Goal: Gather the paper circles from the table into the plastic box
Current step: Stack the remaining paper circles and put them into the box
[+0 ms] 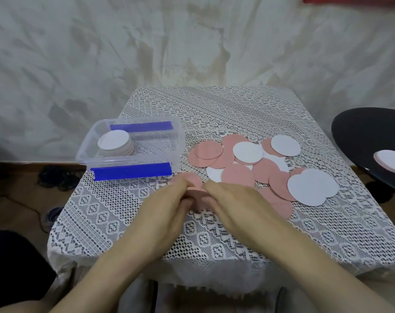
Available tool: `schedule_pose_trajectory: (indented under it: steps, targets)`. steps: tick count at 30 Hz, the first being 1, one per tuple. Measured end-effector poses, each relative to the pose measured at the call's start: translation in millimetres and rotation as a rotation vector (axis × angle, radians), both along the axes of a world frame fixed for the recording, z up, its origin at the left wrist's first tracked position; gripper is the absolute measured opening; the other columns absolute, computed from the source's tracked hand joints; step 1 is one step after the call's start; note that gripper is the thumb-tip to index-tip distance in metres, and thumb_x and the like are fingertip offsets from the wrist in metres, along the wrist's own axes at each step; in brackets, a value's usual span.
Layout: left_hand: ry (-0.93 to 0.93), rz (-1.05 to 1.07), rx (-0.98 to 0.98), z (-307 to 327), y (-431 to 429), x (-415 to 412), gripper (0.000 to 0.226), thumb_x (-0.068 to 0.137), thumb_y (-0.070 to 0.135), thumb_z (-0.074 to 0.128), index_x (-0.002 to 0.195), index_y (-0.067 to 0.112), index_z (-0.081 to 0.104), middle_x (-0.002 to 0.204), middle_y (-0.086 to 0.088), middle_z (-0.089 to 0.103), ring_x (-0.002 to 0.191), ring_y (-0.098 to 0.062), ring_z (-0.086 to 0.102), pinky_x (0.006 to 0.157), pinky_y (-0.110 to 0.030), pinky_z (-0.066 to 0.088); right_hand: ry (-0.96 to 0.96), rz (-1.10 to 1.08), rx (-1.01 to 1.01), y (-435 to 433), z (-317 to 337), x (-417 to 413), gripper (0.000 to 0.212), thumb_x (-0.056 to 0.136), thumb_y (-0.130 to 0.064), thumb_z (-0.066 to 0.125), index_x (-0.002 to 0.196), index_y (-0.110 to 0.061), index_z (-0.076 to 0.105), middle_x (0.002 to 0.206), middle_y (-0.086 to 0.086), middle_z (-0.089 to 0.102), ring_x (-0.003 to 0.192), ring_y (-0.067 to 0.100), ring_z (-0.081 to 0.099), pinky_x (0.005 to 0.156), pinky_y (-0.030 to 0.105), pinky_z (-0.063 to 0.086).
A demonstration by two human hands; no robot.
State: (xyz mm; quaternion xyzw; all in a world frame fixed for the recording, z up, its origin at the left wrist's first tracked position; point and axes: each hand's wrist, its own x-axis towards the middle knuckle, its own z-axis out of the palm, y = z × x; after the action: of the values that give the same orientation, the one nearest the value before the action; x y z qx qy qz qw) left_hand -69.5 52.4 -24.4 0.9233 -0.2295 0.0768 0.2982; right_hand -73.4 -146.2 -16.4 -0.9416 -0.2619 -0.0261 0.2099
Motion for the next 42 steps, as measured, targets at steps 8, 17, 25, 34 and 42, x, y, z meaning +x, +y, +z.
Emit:
schedule_pose_trajectory:
  steps: [8, 17, 25, 34, 42]
  targets:
    - [0.001, 0.056, -0.052, -3.1, 7.7, -1.7, 0.017, 0.098, 0.025, 0.052, 0.101, 0.041, 0.048, 0.078, 0.022, 0.059, 0.074, -0.001, 0.055, 0.062, -0.017, 0.038, 0.039, 0.001, 0.017, 9.8, 7.5, -0.8, 0.015, 0.106, -0.042, 0.033, 0.097, -0.03, 0.037, 0.085, -0.011, 0.049, 0.082, 0.026, 0.057, 0.07, 0.045, 0.045]
    - [0.058, 0.201, -0.271, 21.2, 35.5, 22.2, 0.011, 0.094, 0.03, 0.059, 0.088, 0.037, 0.053, 0.065, 0.002, 0.06, 0.062, -0.015, 0.054, 0.057, -0.03, 0.042, 0.084, -0.112, 0.303, 39.0, 32.2, 30.6, 0.022, 0.101, -0.039, 0.05, 0.084, -0.027, 0.057, 0.071, -0.007, 0.065, 0.061, 0.008, 0.058, 0.061, 0.035, 0.048]
    - [0.056, 0.292, -0.214, 40.8, 73.0, 39.3, 0.01, 0.092, 0.041, 0.054, 0.101, 0.041, 0.055, 0.063, 0.014, 0.057, 0.059, -0.011, 0.052, 0.049, -0.024, 0.026, 0.209, -0.082, 0.482, 77.3, 43.0, 70.2, 0.009, 0.099, -0.032, 0.059, 0.104, -0.035, 0.064, 0.076, -0.009, 0.069, 0.07, 0.01, 0.067, 0.074, 0.046, 0.056]
    - [-0.074, 0.559, -0.14, 50.9, 120.8, 59.3, 0.025, 0.093, 0.043, 0.055, 0.116, 0.036, 0.062, 0.099, 0.018, 0.064, 0.078, -0.008, 0.057, 0.071, -0.037, 0.051, 0.419, -0.08, 0.574, 126.6, 59.2, 124.7, 0.011, 0.101, -0.016, 0.057, 0.102, -0.023, 0.066, 0.069, -0.003, 0.07, 0.06, 0.008, 0.064, 0.054, 0.031, 0.052]
    - [0.014, 0.606, -0.062, 39.7, 144.4, 70.9, 0.055, 0.094, 0.058, 0.046, 0.144, 0.034, 0.048, 0.125, 0.019, 0.047, 0.099, -0.01, 0.061, 0.078, -0.038, 0.053, 0.424, -0.127, 0.405, 168.4, 45.3, 165.6, 0.009, 0.101, -0.022, 0.055, 0.109, -0.026, 0.057, 0.068, -0.005, 0.07, 0.066, 0.016, 0.067, 0.064, 0.041, 0.055]
